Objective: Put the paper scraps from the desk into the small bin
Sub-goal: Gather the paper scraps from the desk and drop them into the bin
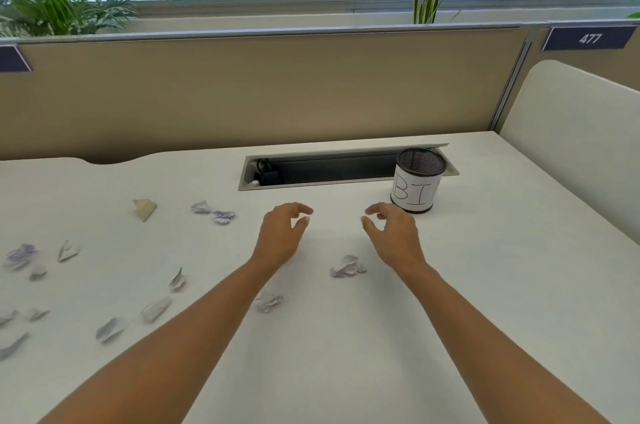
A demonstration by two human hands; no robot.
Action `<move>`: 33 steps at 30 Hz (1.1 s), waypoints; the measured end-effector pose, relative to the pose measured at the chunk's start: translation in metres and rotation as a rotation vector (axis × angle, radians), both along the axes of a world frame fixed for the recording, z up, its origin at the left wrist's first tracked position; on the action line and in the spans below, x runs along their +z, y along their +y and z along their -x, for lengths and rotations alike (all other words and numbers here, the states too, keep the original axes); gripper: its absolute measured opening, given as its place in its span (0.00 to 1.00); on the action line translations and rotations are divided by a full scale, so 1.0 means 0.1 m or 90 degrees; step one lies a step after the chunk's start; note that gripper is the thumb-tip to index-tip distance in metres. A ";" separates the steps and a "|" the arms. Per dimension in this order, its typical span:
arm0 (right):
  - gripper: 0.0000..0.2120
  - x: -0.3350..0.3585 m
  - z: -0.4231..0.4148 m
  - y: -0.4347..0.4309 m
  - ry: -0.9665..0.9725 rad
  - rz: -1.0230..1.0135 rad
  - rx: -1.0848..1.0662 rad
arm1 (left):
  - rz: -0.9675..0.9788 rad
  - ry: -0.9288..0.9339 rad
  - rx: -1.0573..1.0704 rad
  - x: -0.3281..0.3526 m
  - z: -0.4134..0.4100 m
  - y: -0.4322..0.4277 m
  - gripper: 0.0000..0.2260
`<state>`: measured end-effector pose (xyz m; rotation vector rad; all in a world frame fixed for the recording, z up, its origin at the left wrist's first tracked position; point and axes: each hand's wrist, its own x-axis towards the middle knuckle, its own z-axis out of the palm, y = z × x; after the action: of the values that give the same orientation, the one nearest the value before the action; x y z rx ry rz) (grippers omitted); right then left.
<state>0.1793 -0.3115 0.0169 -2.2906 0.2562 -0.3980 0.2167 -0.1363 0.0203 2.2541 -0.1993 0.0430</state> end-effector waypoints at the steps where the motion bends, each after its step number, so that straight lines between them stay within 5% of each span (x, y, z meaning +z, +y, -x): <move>1: 0.11 -0.06 0.05 0.06 0.011 -0.001 0.015 | -0.013 -0.011 0.022 -0.08 0.06 0.16 0.09; 7: 0.17 -0.32 0.24 0.38 0.073 -0.009 0.087 | -0.057 -0.089 0.113 -0.36 0.53 0.73 0.11; 15: 0.25 -0.43 0.26 0.81 0.108 0.100 0.190 | -0.250 -0.039 0.164 -0.58 0.70 0.92 0.18; 25: 0.21 -0.50 0.03 1.18 0.107 0.172 0.365 | -0.310 -0.038 0.177 -0.59 0.70 0.89 0.18; 31: 0.23 -0.53 0.06 1.09 0.128 0.059 0.367 | -0.316 -0.032 0.178 -0.58 0.70 0.89 0.18; 33: 0.17 -0.54 0.07 1.03 0.097 0.100 0.346 | -0.311 -0.034 0.176 -0.57 0.71 0.88 0.18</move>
<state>0.1723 -0.2087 -0.0371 -2.4288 -0.3323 0.0379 0.1458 -0.0478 -0.0371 2.7562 0.0874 0.2227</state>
